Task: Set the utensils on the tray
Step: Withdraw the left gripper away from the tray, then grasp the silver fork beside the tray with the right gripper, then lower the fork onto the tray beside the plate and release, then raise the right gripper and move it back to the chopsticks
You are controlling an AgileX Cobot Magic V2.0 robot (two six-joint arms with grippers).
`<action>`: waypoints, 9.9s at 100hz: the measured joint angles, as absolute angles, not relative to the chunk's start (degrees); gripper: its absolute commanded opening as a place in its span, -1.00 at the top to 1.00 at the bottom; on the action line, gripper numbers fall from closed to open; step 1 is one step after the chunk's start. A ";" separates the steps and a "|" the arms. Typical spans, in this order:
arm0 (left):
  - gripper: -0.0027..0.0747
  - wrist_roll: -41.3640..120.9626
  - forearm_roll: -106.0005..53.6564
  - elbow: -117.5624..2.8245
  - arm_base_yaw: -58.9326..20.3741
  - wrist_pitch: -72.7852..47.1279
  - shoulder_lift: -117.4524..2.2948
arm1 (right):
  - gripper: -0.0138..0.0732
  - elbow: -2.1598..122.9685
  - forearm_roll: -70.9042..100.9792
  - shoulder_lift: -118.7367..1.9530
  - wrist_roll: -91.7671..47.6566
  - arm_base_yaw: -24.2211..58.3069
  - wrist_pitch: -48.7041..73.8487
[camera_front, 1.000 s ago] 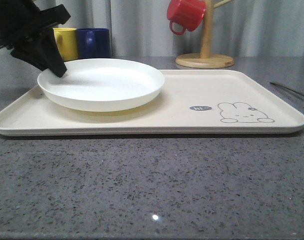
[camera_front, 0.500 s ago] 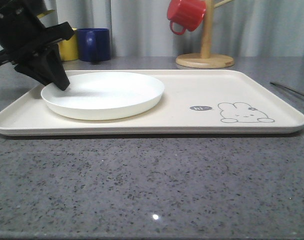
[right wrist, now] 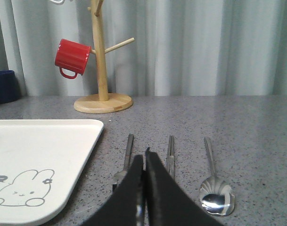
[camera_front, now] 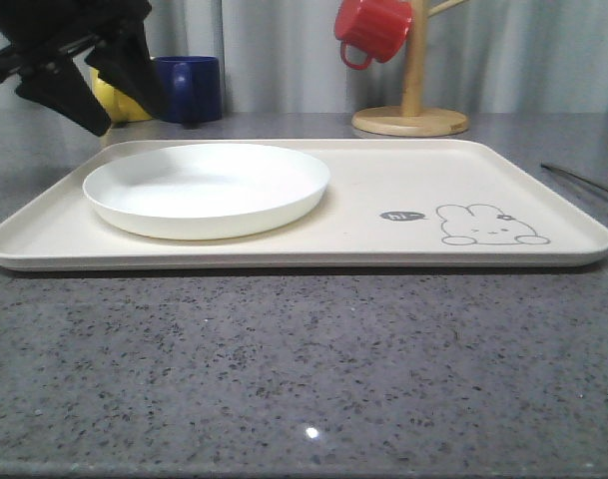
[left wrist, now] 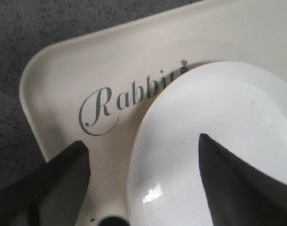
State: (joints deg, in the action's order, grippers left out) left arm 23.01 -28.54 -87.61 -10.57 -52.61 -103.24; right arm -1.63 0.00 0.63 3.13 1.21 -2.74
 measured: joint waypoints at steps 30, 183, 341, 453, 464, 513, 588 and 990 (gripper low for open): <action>-0.29 23.01 -28.73 -84.81 -5.39 -48.33 -92.89 | 0.84 -1.63 0.00 0.63 3.13 1.21 -2.74; 0.98 31.96 -29.84 -27.48 -8.67 -8.06 -28.93 | 0.84 -1.63 0.00 0.63 3.13 1.12 -2.74; 0.98 31.96 -29.84 -27.48 -8.67 -8.27 -28.93 | 0.04 45.76 8.10 -48.16 3.24 1.12 44.94; 0.98 31.96 -29.84 -27.48 -8.67 -8.27 -28.93 | -0.29 63.01 8.32 -80.45 -2.70 1.12 41.56; 0.98 31.96 -29.84 -27.48 -8.67 -8.27 -28.93 | -0.29 63.93 8.32 -83.47 -3.21 1.12 41.00; 0.98 31.96 -29.84 -27.48 -8.67 -8.34 -28.93 | -0.26 64.05 8.32 -91.71 -3.57 1.12 39.21; 0.98 31.96 -29.84 -27.48 -8.67 -8.34 -28.93 | 0.81 66.43 8.48 -92.11 -3.59 1.12 41.43; 0.98 31.96 -29.89 -27.48 -8.67 -8.48 -28.93 | 0.01 73.05 -5.80 -88.38 16.69 -0.29 53.81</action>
State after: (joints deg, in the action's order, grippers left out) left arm 31.96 -29.89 -27.48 -8.67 -8.48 -28.93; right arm 73.05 -5.80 -88.38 16.69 -0.29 53.81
